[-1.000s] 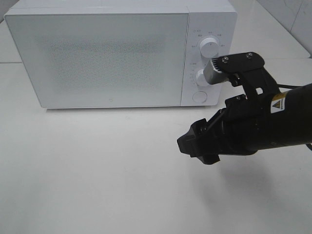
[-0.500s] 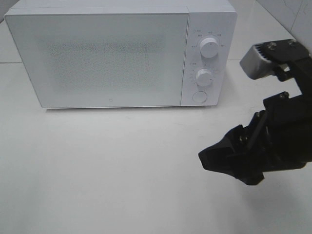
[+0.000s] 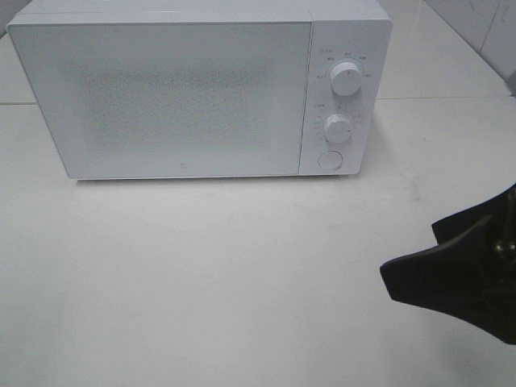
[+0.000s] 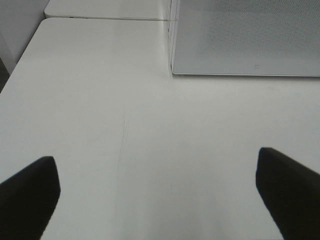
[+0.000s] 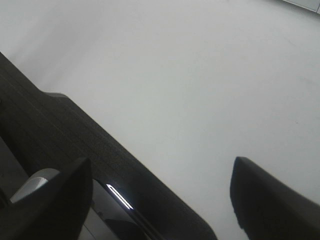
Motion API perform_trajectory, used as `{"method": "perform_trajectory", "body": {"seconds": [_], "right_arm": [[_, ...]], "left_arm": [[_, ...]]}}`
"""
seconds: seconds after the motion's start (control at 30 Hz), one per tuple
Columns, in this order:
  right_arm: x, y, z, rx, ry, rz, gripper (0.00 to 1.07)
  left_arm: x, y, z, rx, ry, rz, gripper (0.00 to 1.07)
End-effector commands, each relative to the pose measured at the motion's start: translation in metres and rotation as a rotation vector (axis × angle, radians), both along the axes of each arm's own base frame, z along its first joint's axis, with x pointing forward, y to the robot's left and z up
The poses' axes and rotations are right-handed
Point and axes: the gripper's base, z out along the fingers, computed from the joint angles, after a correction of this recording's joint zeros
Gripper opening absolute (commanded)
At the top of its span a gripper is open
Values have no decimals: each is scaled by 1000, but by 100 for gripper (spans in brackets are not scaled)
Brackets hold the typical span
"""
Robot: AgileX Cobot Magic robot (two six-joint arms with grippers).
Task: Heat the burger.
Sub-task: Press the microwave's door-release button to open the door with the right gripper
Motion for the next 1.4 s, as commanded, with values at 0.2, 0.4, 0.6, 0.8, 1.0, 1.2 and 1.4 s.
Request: {"method": "perform_trajectory", "body": {"seconds": [0.2, 0.4, 0.6, 0.8, 1.0, 1.2, 1.4], "right_arm": [[-11, -31, 9, 6, 27, -174, 74], [-32, -52, 17, 28, -21, -282, 74], [-54, -65, 21, 26, -91, -352, 74], [-76, -76, 24, 17, -232, -439, 74], [-98, -89, 25, -48, -401, -528, 74], [-117, -93, 23, -27, -509, -569, 74], [-115, -93, 9, -49, -464, -565, 74]], "left_arm": [[-3, -1, -1, -6, -14, 4, 100], [-3, -1, -1, -6, -14, 4, 100], [-3, -1, -1, -6, -14, 4, 100], [-3, -1, -1, -6, -14, 4, 100], [-3, -1, -1, -6, -14, 4, 100], [-3, -1, -1, -6, -14, 4, 100], [-3, -1, -1, -6, -14, 4, 100]]}}
